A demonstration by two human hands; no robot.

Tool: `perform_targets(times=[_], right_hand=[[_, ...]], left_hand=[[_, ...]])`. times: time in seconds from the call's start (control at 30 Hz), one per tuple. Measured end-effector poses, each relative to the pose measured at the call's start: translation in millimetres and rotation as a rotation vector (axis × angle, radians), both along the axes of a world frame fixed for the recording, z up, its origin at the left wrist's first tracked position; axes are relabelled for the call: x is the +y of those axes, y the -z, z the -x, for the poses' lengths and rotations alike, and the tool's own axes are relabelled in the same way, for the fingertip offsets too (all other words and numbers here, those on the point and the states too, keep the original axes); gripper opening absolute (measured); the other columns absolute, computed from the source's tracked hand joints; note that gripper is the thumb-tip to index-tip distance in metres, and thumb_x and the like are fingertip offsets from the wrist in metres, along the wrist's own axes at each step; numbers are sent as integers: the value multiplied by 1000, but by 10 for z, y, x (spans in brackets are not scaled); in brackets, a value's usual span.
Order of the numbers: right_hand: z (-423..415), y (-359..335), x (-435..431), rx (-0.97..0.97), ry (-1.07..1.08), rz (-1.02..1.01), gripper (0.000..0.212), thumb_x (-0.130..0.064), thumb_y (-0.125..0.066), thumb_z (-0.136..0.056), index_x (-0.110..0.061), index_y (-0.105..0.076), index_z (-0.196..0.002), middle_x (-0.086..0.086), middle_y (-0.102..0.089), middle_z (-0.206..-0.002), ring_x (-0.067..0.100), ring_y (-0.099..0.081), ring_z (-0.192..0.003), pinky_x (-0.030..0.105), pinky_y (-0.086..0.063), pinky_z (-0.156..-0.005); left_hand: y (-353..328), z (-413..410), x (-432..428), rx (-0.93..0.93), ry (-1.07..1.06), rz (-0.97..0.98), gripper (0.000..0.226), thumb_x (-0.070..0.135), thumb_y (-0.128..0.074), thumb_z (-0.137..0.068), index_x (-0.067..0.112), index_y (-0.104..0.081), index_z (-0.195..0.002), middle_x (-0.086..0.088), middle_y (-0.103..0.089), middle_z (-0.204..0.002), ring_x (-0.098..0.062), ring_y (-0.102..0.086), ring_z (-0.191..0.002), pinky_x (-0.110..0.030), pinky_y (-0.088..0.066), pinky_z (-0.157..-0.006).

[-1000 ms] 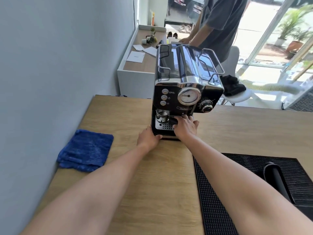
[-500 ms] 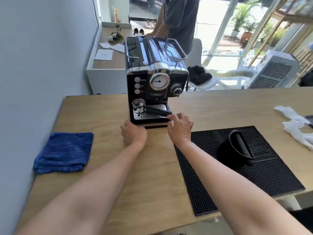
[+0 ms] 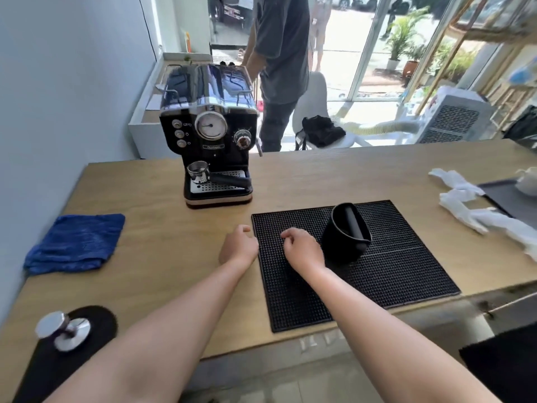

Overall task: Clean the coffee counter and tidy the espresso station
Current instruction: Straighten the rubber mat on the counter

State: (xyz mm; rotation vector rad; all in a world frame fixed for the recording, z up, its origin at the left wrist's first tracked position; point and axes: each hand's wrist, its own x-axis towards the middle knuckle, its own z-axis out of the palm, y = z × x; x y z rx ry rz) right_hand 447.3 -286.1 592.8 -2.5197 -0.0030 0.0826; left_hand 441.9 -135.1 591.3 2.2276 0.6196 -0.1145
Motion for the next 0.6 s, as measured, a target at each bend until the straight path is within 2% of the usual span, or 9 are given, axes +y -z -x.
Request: perform_targets(times=[0.1, 0.23, 0.37, 0.5, 0.6], right_hand=[[177, 53, -326, -7, -54, 16, 27, -24, -47, -93, -28, -67, -110, -4, -64, -117, 21, -62, -106, 36, -50, -89], [383, 120, -813, -33, -118, 22, 26, -23, -47, -94, -25, -67, -111, -3, -64, -116, 19, -59, -109, 36, -50, -89], [490, 151, -1289, -89, -130, 68, 27, -23, -47, -94, -24, -67, -112, 0, -64, -114, 22, -55, -111, 38, -48, -90], [475, 143, -1856, -149, -52, 209, 29, -25, -48, -94, -21, -65, -117, 5, -61, -114, 27, -51, -111, 40, -43, -93], [405, 134, -2225, -53, 80, 347, 40, -38, -50, -94, -20, -54, -130, 10, -51, -129, 30, -44, -121, 43, -36, -101]], left_hand=[[17, 150, -254, 16, -54, -53, 39, 32, -49, -88, 34, -57, -127, 2, -65, -120, -23, -67, -98, -38, -56, -83], [70, 331, -612, 22, -122, -132, 45, 28, -55, -90, 28, -52, -135, -6, -50, -137, -28, -53, -121, -41, -49, -95], [58, 446, -870, 42, -191, -200, 53, 28, -59, -89, 26, -47, -141, -10, -46, -142, -31, -42, -129, -44, -43, -99], [79, 509, -1039, 93, -247, -223, 59, 30, -61, -87, 26, -42, -143, -9, -44, -144, -32, -41, -130, -47, -39, -101], [117, 536, -1113, 136, -325, -210, 59, 32, -64, -85, 23, -44, -141, -11, -46, -142, -33, -41, -128, -47, -38, -101]])
